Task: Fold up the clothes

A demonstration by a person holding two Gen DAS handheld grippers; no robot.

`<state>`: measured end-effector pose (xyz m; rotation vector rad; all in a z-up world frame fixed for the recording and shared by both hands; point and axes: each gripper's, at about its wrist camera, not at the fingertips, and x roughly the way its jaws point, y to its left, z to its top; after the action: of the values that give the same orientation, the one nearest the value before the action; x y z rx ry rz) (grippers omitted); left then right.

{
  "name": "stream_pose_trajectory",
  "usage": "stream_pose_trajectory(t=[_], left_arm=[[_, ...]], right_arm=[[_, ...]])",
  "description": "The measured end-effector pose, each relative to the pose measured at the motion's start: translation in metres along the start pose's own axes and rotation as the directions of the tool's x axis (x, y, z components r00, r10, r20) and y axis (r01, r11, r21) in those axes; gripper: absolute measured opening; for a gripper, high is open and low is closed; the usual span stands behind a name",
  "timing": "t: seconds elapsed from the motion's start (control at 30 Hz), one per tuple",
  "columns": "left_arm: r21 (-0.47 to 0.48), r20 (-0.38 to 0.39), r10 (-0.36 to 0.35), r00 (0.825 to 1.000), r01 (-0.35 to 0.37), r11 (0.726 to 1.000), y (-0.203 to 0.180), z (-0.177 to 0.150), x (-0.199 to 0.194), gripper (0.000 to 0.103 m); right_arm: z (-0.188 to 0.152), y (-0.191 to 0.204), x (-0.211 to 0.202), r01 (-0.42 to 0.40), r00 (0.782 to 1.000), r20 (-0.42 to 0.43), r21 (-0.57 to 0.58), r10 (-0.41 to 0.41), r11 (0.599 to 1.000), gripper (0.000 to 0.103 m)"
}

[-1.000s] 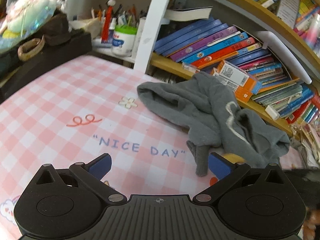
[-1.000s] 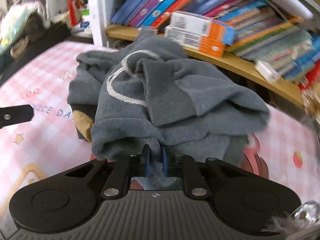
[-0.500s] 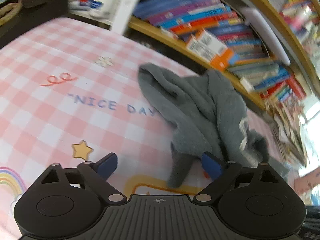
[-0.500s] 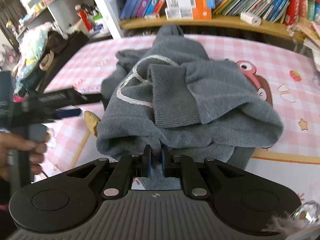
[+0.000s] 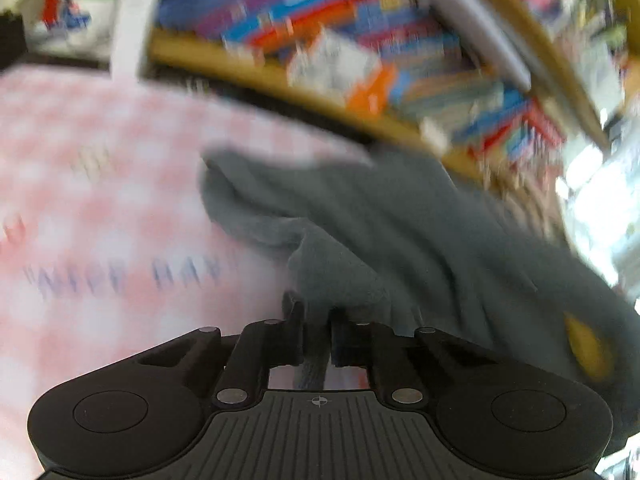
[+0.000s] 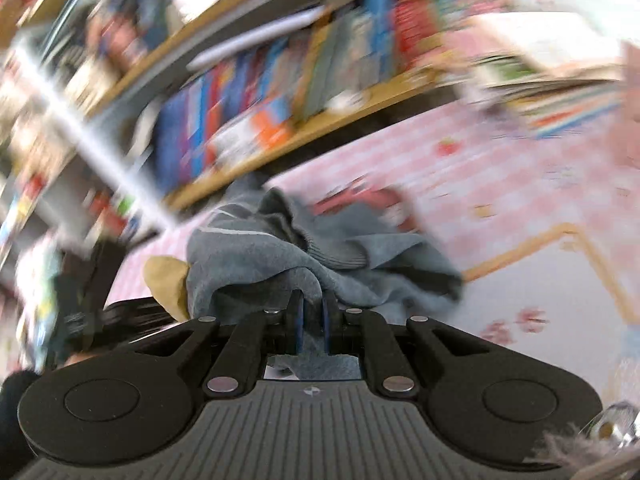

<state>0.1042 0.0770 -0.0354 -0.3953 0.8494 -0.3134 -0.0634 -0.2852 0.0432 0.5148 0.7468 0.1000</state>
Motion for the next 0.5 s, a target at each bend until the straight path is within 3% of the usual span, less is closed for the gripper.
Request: stream_pose_trajectory(t=[0.13, 0.27, 0.33, 0.43, 0.47, 0.5], left_arm=[[0.010, 0.178, -0.004, 0.984, 0.002, 1.000, -0.006, 0.059, -0.020, 0.006], [0.078, 0.326, -0.080, 0.942, 0.058, 0.995, -0.043, 0.110, -0.034, 0.006], [0.137, 0.356, -0.144, 0.923, 0.101, 0.985, -0.072, 0.125, -0.038, 0.006], [0.219, 0.340, -0.196, 0.920, 0.125, 0.968, -0.100, 0.127, -0.036, 0.008], [0.240, 0.339, -0.201, 0.919, 0.122, 0.963, -0.104, 0.122, -0.036, 0.013], [0.260, 0.329, -0.195, 0.924, 0.109, 0.959, -0.106, 0.115, -0.035, 0.024]], right_arm=[[-0.011, -0.023, -0.015, 0.068, 0.997, -0.027, 0.084, -0.065, 0.994, 0.007], [-0.041, -0.018, -0.008, 0.008, 0.987, -0.160, 0.085, 0.006, 0.996, 0.007], [-0.053, -0.005, -0.001, -0.085, 0.972, -0.215, 0.070, 0.098, 0.994, 0.007], [-0.062, 0.021, 0.007, -0.178, 0.951, -0.258, -0.007, 0.170, 0.984, 0.007], [-0.062, 0.026, 0.010, -0.178, 0.951, -0.262, -0.034, 0.163, 0.983, 0.007], [-0.061, 0.029, 0.012, -0.174, 0.952, -0.263, -0.051, 0.155, 0.983, 0.007]])
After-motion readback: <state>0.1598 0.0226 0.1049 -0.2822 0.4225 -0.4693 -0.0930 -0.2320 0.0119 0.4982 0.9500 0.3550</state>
